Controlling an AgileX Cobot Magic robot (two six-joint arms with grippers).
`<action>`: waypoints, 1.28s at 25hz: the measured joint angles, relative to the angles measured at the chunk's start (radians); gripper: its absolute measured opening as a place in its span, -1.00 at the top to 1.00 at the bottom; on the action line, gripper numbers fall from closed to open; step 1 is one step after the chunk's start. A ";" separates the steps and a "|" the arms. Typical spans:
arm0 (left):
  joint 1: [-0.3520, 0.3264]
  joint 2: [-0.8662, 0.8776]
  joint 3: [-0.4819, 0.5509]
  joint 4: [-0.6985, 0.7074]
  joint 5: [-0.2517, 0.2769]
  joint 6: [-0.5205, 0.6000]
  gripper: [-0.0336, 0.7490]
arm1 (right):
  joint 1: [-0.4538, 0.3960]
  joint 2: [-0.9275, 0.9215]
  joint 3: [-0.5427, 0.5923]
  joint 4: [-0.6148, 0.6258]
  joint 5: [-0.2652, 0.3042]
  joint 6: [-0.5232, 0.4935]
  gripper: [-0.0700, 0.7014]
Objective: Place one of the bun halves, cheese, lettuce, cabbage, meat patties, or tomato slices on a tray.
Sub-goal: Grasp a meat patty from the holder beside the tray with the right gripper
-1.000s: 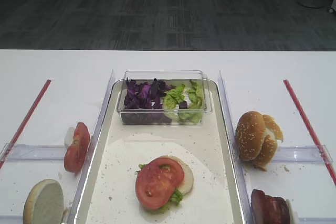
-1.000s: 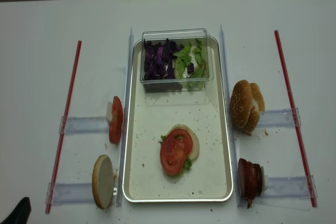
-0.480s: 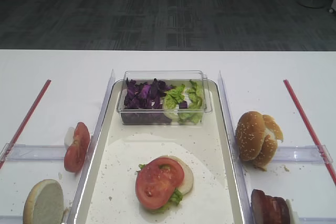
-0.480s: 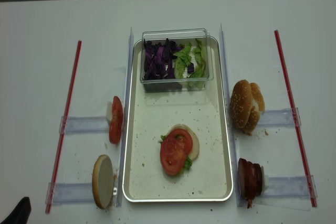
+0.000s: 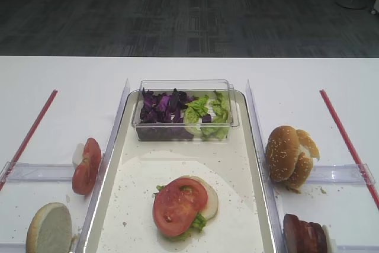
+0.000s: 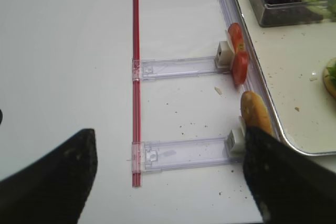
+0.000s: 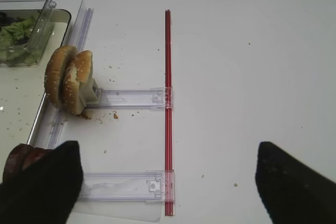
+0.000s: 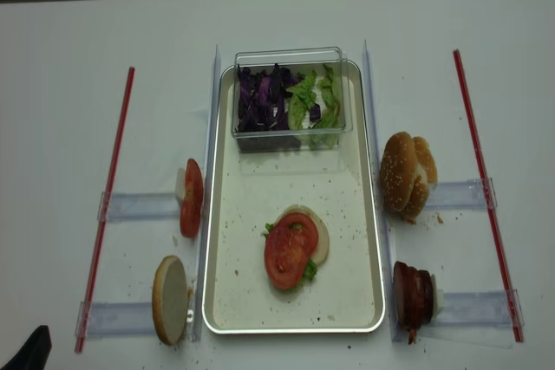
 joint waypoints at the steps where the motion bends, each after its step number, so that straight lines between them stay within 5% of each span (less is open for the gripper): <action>1: 0.000 0.000 0.000 0.000 0.000 0.000 -0.43 | 0.000 0.000 0.000 0.000 0.000 0.000 -0.94; 18: 0.000 0.000 0.000 0.000 0.000 0.000 -0.43 | 0.000 0.013 -0.011 0.007 0.004 0.007 -0.94; 27: 0.000 0.000 0.000 0.000 0.000 0.000 -0.43 | 0.000 0.319 -0.146 0.062 0.127 0.010 -0.94; 32: 0.000 0.000 0.000 0.000 0.000 0.000 -0.43 | 0.000 0.486 -0.206 0.137 0.136 0.010 -0.94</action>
